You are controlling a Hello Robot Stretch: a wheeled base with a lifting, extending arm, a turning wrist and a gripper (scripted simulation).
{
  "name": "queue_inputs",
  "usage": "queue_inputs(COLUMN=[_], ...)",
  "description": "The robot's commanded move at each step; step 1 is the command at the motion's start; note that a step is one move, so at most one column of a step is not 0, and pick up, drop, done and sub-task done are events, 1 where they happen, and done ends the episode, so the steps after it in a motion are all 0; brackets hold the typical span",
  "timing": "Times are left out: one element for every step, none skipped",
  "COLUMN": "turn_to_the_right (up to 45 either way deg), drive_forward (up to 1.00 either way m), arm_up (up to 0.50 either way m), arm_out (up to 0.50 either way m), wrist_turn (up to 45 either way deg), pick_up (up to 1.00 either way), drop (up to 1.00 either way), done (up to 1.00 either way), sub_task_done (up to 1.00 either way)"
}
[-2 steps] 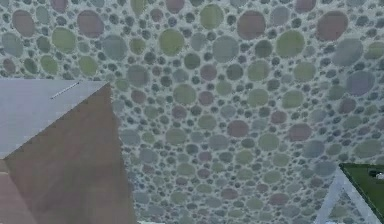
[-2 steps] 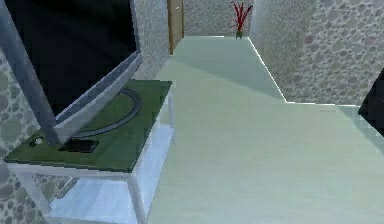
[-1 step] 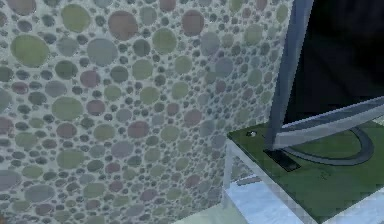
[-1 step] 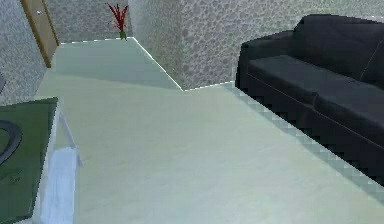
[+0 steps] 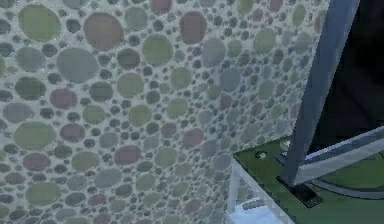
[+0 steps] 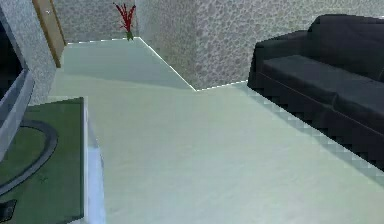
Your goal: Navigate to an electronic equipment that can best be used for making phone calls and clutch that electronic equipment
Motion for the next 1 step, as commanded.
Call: queue_inputs(turn_to_the_right=[45.0], drive_forward=[0.0], arm_up=[0.0], arm_out=[0.0], wrist_turn=[0.0], pick_up=[0.0], drop=[0.0], done=[0.0], sub_task_done=[0.0])
